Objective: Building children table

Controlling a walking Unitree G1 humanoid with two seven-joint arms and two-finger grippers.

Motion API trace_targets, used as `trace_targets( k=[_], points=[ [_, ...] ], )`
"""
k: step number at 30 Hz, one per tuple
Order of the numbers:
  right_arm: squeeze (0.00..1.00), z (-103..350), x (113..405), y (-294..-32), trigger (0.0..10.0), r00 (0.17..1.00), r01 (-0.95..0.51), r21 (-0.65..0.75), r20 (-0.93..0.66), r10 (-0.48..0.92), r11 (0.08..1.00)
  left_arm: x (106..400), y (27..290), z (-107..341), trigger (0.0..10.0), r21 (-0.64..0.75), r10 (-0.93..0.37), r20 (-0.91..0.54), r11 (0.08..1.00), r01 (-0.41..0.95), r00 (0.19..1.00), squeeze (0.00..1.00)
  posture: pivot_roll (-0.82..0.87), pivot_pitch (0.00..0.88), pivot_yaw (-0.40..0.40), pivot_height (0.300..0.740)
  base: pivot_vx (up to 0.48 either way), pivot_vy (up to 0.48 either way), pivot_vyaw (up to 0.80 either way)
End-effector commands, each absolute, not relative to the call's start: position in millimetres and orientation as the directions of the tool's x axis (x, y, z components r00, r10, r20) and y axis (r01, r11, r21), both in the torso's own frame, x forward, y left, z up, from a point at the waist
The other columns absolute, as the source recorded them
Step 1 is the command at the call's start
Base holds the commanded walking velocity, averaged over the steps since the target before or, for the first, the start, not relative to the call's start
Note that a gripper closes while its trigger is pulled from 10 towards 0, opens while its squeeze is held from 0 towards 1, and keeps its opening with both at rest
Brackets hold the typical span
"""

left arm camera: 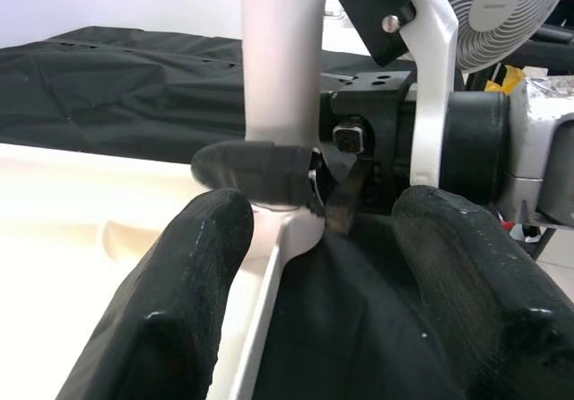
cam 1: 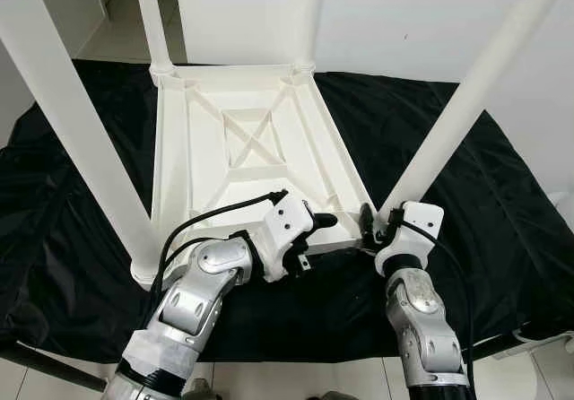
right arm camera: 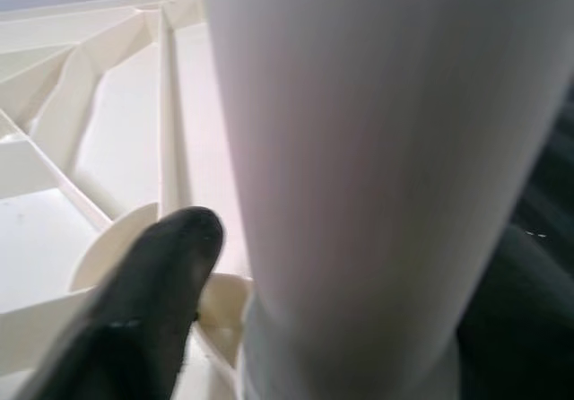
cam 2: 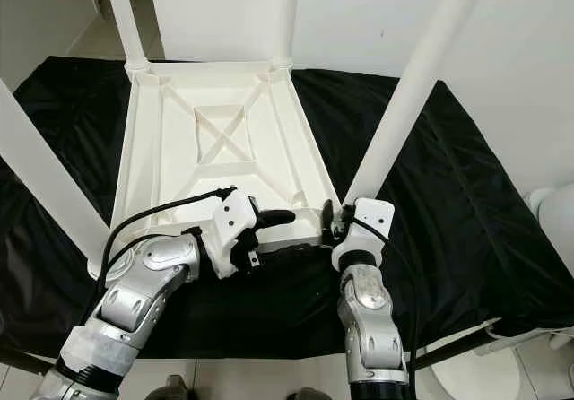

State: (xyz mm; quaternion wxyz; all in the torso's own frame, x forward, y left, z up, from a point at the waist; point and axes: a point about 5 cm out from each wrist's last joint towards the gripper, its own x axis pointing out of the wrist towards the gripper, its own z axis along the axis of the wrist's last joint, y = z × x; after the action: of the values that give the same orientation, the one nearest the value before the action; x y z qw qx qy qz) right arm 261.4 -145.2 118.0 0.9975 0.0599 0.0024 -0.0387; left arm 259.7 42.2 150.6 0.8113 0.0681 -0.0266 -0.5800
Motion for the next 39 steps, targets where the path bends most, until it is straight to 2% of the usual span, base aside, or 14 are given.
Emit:
trace_targets(
  k=[1,2,3,6,11,13,15,21,26,27,28,35,39],
  points=[
    [1.0,120.8,259.3,-141.3,10.0,1.0,0.018,0.144,0.007,-0.019,0.989,263.8,41.4,149.8,10.0,0.132,-0.929,-0.035,0.362,0.923,0.369,0.0,0.01,0.012,-0.064,0.74,0.0,0.0,0.0],
    [1.0,120.8,259.3,-141.3,10.0,1.0,0.018,0.144,0.007,-0.019,0.989,263.8,41.4,149.8,10.0,0.132,-0.929,-0.035,0.362,0.923,0.369,0.0,0.01,0.012,-0.064,0.74,0.0,0.0,0.0],
    [0.0,126.1,258.1,-149.6,10.0,0.999,-0.045,0.126,0.034,0.041,0.991,264.1,40.9,150.4,10.0,0.13,-0.928,-0.031,0.364,0.922,0.371,0.0,0.01,0.008,-0.067,0.74,0.0,0.0,0.0],
    [0.0,137.5,257.3,-172.4,10.0,0.977,-0.209,0.034,0.056,0.207,0.977,264.1,39.5,151.6,10.0,0.126,-0.928,-0.024,0.367,0.922,0.372,0.0,0.02,0.012,-0.067,0.74,0.0,0.0,0.0],
    [0.0,142.2,258.2,-186.5,10.0,0.948,-0.315,-0.042,0.039,0.317,0.948,264.2,39.9,152.2,10.0,0.126,-0.927,-0.023,0.369,0.921,0.374,0.0,0.03,0.012,-0.071,0.74,0.0,0.0,0.0],
    [0.0,142.3,257.8,-190.0,10.0,0.928,-0.369,-0.066,0.021,0.371,0.927,264.3,40.2,152.0,10.0,0.126,-0.927,-0.024,0.369,0.921,0.374,0.0,0.03,0.012,-0.066,0.74,0.0,0.0,0.0],
    [0.0,139.8,257.4,-197.4,10.0,0.877,-0.48,-0.128,-0.035,0.48,0.868,263.3,40.0,151.6,10.0,0.129,-0.929,-0.026,0.364,0.922,0.37,0.0,0.03,0.01,-0.062,0.74,0.0,0.0,0.0],
    [0.0,135.5,264.7,-204.4,10.0,0.801,-0.599,-0.157,-0.115,0.588,0.785,263.3,37.7,154.1,10.0,0.123,-0.933,-0.019,0.354,0.927,0.359,0.0,0.03,0.005,-0.052,0.74,0.0,0.0,0.0],
    [0.0,132.7,270.3,-204.0,10.0,0.767,-0.642,-0.168,-0.149,0.624,0.748,264.0,36.7,154.6,10.0,0.132,-0.937,-0.024,0.343,0.93,0.349,0.0,0.03,0.0,-0.035,0.74,0.0,0.0,0.0],
    [0.0,131.0,272.8,-204.4,7.2,0.753,-0.658,-0.17,-0.167,0.636,0.734,264.5,36.1,155.1,10.0,0.13,-0.939,-0.023,0.336,0.933,0.342,0.0,0.03,0.0,-0.032,0.74,0.0,0.0,0.0],
    [0.0,128.3,273.6,-204.4,0.0,0.742,-0.67,-0.159,-0.178,0.647,0.725,265.4,35.8,155.9,10.0,0.133,-0.941,-0.024,0.333,0.934,0.338,0.0,0.04,0.001,-0.033,0.74,0.0,0.0,0.0],
    [0.0,124.2,271.7,-203.1,0.0,0.724,-0.689,-0.131,-0.187,0.664,0.713,266.8,35.8,156.5,10.0,0.133,-0.941,-0.025,0.332,0.934,0.338,0.0,0.04,0.001,-0.033,0.74,0.0,0.0,0.0],
    [0.0,115.9,261.7,-207.5,0.0,0.711,-0.697,-0.065,-0.197,0.675,0.714,263.9,36.9,153.0,10.0,0.134,-0.943,-0.039,0.322,0.937,0.33,0.0,0.04,0.0,-0.033,0.74,0.0,0.0,0.0]
  ],
)
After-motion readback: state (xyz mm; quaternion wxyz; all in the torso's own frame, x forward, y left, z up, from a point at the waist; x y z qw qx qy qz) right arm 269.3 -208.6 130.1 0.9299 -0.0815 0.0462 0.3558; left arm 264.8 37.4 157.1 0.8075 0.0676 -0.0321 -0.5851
